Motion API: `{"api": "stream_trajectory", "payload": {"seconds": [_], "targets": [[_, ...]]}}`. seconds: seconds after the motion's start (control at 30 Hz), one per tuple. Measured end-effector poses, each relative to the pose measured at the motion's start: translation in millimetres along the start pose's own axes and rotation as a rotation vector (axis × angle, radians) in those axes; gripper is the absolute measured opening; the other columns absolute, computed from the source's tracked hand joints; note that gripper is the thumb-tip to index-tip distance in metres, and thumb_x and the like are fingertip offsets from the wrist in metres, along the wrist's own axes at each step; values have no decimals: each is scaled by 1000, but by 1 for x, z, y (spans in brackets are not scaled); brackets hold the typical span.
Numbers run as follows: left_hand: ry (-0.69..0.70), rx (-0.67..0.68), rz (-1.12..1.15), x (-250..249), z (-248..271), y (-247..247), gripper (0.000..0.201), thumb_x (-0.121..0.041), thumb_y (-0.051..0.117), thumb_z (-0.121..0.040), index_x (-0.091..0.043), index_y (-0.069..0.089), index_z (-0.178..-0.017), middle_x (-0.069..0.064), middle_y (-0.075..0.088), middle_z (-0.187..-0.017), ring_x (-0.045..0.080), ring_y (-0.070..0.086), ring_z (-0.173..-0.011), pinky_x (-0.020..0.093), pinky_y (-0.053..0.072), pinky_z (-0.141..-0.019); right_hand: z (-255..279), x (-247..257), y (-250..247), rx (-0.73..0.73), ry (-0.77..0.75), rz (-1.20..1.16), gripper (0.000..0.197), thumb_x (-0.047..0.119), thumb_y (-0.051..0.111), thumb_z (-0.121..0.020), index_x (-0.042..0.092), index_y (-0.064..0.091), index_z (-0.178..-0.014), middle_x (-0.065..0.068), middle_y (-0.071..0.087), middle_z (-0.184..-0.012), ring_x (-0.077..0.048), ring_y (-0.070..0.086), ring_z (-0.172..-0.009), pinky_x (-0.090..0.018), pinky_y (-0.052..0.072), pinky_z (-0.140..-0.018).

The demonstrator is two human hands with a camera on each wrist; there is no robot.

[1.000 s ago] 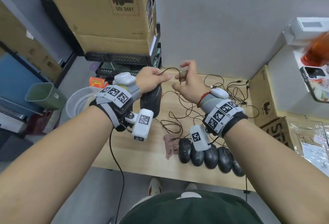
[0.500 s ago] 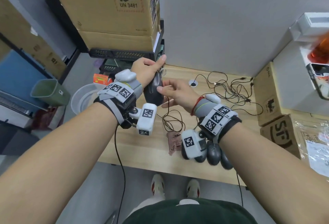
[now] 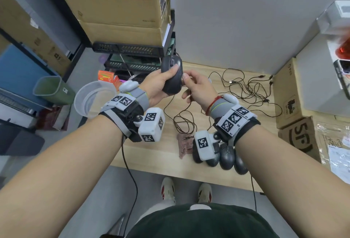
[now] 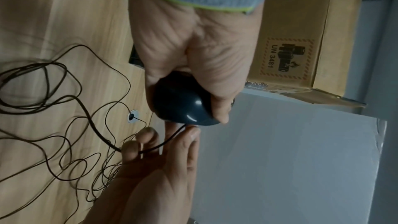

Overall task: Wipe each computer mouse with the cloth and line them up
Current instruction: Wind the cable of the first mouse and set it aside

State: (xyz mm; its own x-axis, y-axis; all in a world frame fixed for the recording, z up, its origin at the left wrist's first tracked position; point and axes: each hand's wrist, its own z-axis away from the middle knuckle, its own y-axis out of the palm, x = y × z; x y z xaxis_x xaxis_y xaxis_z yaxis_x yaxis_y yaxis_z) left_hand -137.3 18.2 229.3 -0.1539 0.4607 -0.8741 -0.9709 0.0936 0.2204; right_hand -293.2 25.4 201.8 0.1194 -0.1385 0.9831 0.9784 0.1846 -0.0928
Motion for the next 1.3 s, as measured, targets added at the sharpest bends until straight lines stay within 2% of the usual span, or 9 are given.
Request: {"api": "stream_trajectory", "payload": {"seconds": [0.13, 0.27, 0.43, 0.6, 0.73, 0.9, 1.07, 1.17, 1.3], "targets": [[29, 45, 19, -12, -2, 3, 39, -39, 62, -97, -7, 59, -121, 11, 67, -104, 23, 69, -90, 41, 55, -82, -8, -2, -13, -63, -35, 130, 21, 17, 48, -103, 18, 66, -93, 1, 64, -72, -10, 46, -43, -18, 38, -43], [32, 62, 45, -26, -4, 14, 60, -43, 61, -96, 5, 57, -132, 13, 67, -108, 25, 68, -87, 35, 58, -74, -10, 1, -20, -35, 31, 229, 34, 35, 49, -102, 19, 67, -78, 1, 60, -55, -12, 50, -45, -23, 42, -54], [93, -25, 70, -35, -13, 21, 51, -37, 64, -97, 3, 56, -129, 15, 69, -100, 32, 71, -99, 45, 58, -92, -14, 5, -26, -18, 73, 310, 45, 50, 52, -97, 21, 66, -66, 7, 49, -43, -11, 44, -44, -28, 40, -57], [126, -89, -129, -41, -21, 11, 53, -41, 70, -92, 1, 61, -123, 15, 68, -99, 24, 70, -79, 40, 60, -81, -14, 15, -40, -38, 52, 317, 40, 50, 68, -89, 17, 62, -66, 16, 43, -44, -1, 39, -37, -23, 27, -54], [80, -126, -319, -43, -29, -5, 39, -40, 82, -81, -9, 73, -104, 12, 77, -99, 25, 72, -85, 42, 60, -83, -16, 27, -54, -18, -2, 279, 34, 39, 70, -90, 12, 65, -70, -8, 59, -76, 0, 39, -42, -16, 33, -52], [-35, -111, -480, -42, -28, 2, 62, -47, 81, -59, -6, 71, -104, 14, 75, -94, 28, 68, -81, 36, 52, -74, -23, 34, -57, -13, -33, 275, 30, 32, 72, -90, 2, 72, -88, 5, 46, -59, -1, 36, -44, -16, 32, -51], [-56, -103, -531, -37, -30, 5, 21, -30, 73, -76, -11, 66, -82, 2, 65, -65, 18, 61, -61, 27, 48, -62, -27, 38, -53, 39, -94, 330, 23, 31, 73, -90, 8, 74, -87, 5, 57, -68, -3, 47, -62, -17, 38, -63], [-9, -107, -566, -31, -34, -5, 38, -34, 84, -72, -4, 73, -94, 5, 73, -75, 19, 70, -69, 32, 59, -70, -25, 41, -53, 97, -95, 363, 27, 32, 73, -89, 5, 74, -91, 2, 57, -71, -5, 48, -64, -19, 39, -65], [-3, -19, -641, -29, -31, -11, 49, -42, 90, -57, -14, 79, -96, 10, 78, -90, 25, 73, -82, 37, 58, -79, -23, 48, -55, 149, -88, 431, 29, 33, 76, -87, 4, 74, -85, 1, 49, -63, -3, 39, -50, -14, 34, -53]]}}
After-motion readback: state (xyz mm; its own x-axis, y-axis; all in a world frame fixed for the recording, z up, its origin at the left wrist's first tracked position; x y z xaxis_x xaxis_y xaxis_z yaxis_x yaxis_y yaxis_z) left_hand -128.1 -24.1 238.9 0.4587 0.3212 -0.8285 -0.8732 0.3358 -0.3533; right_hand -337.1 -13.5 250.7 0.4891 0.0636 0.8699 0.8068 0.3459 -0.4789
